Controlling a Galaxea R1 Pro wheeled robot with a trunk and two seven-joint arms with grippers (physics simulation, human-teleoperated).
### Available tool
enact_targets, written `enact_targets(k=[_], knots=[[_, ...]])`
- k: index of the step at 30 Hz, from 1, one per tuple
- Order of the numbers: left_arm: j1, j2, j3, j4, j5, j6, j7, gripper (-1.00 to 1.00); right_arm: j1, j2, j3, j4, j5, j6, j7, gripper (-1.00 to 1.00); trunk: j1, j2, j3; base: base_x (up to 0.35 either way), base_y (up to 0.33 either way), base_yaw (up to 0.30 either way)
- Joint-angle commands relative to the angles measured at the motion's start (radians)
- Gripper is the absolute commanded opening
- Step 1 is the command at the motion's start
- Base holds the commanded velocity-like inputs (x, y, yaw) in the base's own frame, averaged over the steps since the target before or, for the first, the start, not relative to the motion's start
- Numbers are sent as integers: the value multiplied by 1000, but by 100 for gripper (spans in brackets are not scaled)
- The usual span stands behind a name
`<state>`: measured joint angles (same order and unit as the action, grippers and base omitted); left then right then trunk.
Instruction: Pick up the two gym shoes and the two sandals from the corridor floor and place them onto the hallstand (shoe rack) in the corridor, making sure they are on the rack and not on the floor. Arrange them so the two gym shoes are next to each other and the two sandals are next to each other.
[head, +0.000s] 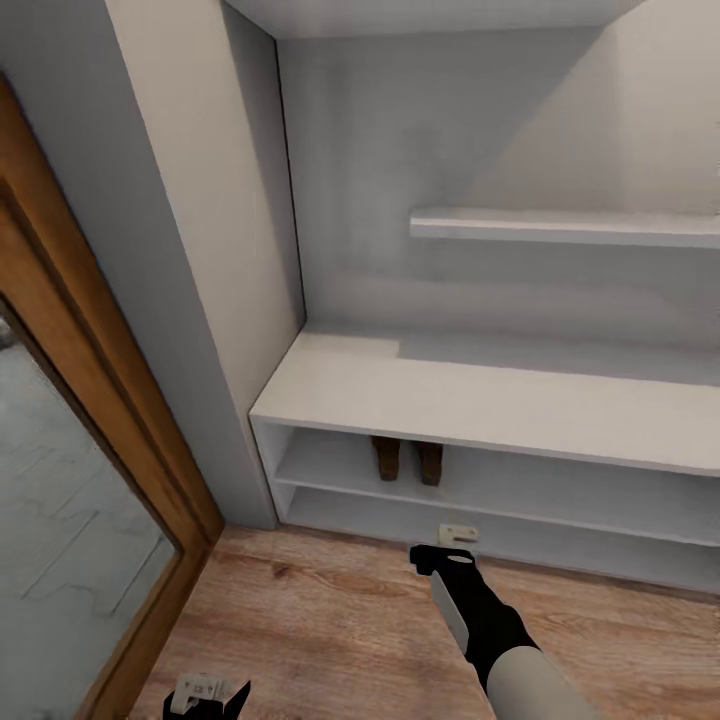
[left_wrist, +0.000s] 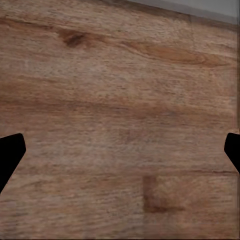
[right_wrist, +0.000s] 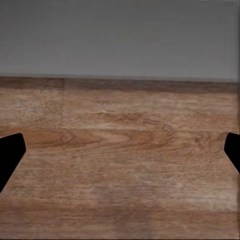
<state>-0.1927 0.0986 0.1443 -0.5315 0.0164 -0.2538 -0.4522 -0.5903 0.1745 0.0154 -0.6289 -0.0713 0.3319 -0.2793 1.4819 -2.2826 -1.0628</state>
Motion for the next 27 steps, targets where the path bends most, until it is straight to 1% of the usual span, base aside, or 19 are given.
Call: enact_targets(k=[1, 9, 16, 17, 21, 25, 27], knots=[[-1, 0, 5, 1, 3, -1, -8, 100, 0, 0, 2, -2, -7, 4, -6, 100, -1, 0, -1, -322, -10, 0], [-1, 1, 10, 1, 5, -1, -5, 100, 0, 0, 3, 22, -6, 2, -4, 100, -1, 0, -1, -330, -3, 0], [-1, 2, 13, 1, 5, -2, -2, 100, 0, 0, 6, 132, -2, -6, -1, 100, -1, 0, -1, -335, 0, 0], [-1, 3, 14, 1, 5, -2, -1, 100, 0, 0, 6, 164, -1, -15, 0, 100, -1, 0, -1, -336, 0, 0], [-1, 5, 17, 1, 5, -2, 0, 100, 0, 0, 8, 220, 1, -60, 1, 100, -1, 0, -1, -336, 0, 0], [-1, 6, 19, 1, 5, -2, 1, 100, 1, 0, 9, 273, 3, -138, 2, 100, -1, 0, -1, -337, 0, 0], [-1, 7, 19, 1, 5, -2, 2, 100, 1, -9, 9, 303, 3, -180, 3, 100, -1, 0, -1, -337, 0, 0]])
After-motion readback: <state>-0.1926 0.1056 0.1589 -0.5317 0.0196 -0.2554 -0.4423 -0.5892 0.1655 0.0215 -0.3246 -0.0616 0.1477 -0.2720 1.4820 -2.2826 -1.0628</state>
